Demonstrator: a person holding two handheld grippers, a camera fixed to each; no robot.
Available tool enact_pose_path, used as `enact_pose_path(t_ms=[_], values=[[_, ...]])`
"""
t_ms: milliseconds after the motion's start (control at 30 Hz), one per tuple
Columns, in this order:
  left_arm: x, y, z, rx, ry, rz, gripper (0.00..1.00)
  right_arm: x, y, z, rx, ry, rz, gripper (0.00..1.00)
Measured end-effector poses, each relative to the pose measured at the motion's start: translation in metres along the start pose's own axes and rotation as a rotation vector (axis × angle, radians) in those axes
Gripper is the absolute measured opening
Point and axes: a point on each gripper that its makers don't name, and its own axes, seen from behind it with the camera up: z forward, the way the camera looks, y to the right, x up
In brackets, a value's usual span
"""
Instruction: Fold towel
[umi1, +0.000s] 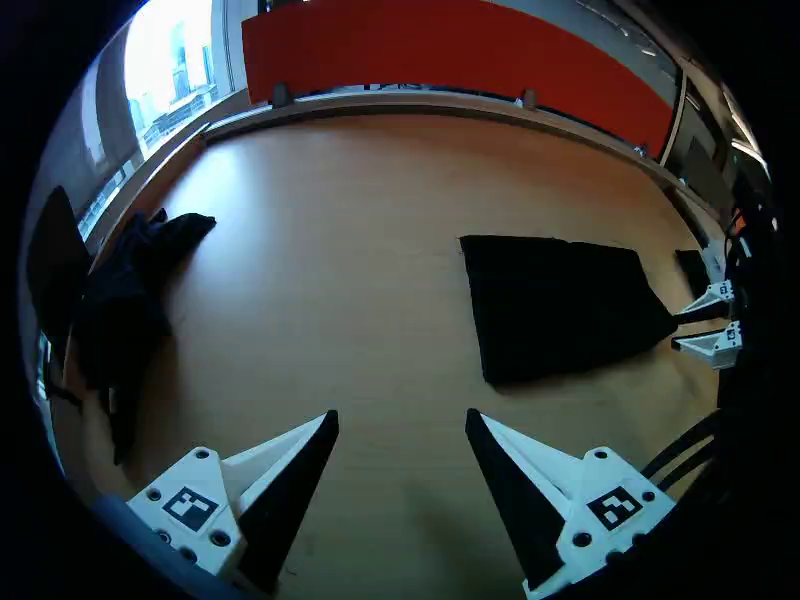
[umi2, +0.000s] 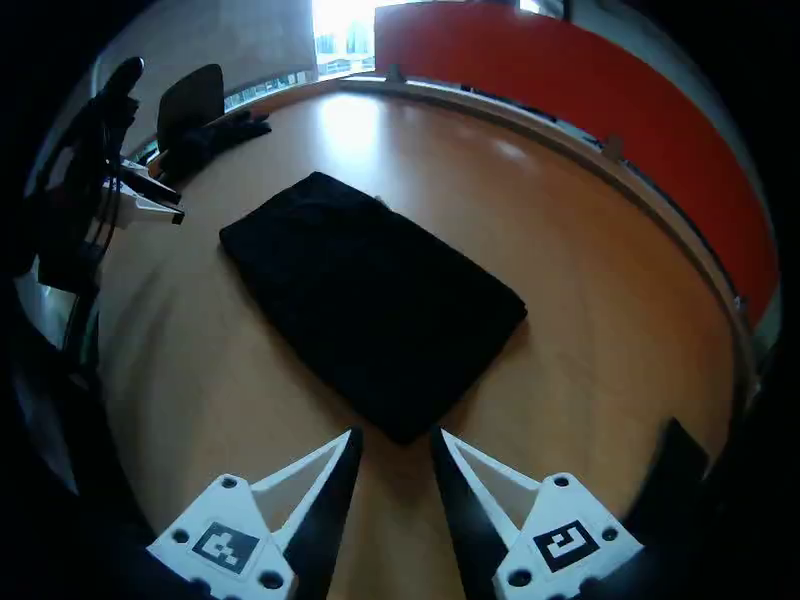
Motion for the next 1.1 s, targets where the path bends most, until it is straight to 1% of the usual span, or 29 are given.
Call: enact_pose_path(t_ms=[233, 400, 500, 600, 700, 900, 1100], values=[[-0.002, 0.002, 0.0, -0.003, -0.003, 0.001, 0.94, 0.0, 0.001, 0.0, -0.001, 0.002, 0.008, 0.17], [-0.003, 0.001, 0.0, -0.004, -0.004, 0.0, 0.94, -0.002, 0.003, -0.002, -0.005, -0.005, 0.01, 0.05], [-0.002, 0.0, -0.001, -0.002, -0.004, -0.002, 0.94, -0.003, 0.003, -0.002, -0.006, -0.011, 0.008, 0.05], [-0.001, -0.001, -0.001, 0.0, -0.003, -0.001, 0.94, 0.0, 0.002, -0.003, -0.007, -0.003, 0.007, 0.05], [0.0, -0.002, -0.001, 0.001, -0.002, 0.001, 0.94, 0.007, 0.005, -0.006, -0.024, 0.011, 0.003, 0.05], [0.003, -0.002, -0.002, 0.001, 0.003, 0.001, 0.94, 0.033, 0.013, -0.017, -0.049, 0.059, 0.009, 0.05], [0.005, -0.001, -0.001, 0.0, 0.005, 0.002, 0.94, 0.063, 0.027, -0.033, -0.079, 0.113, 0.008, 0.05]])
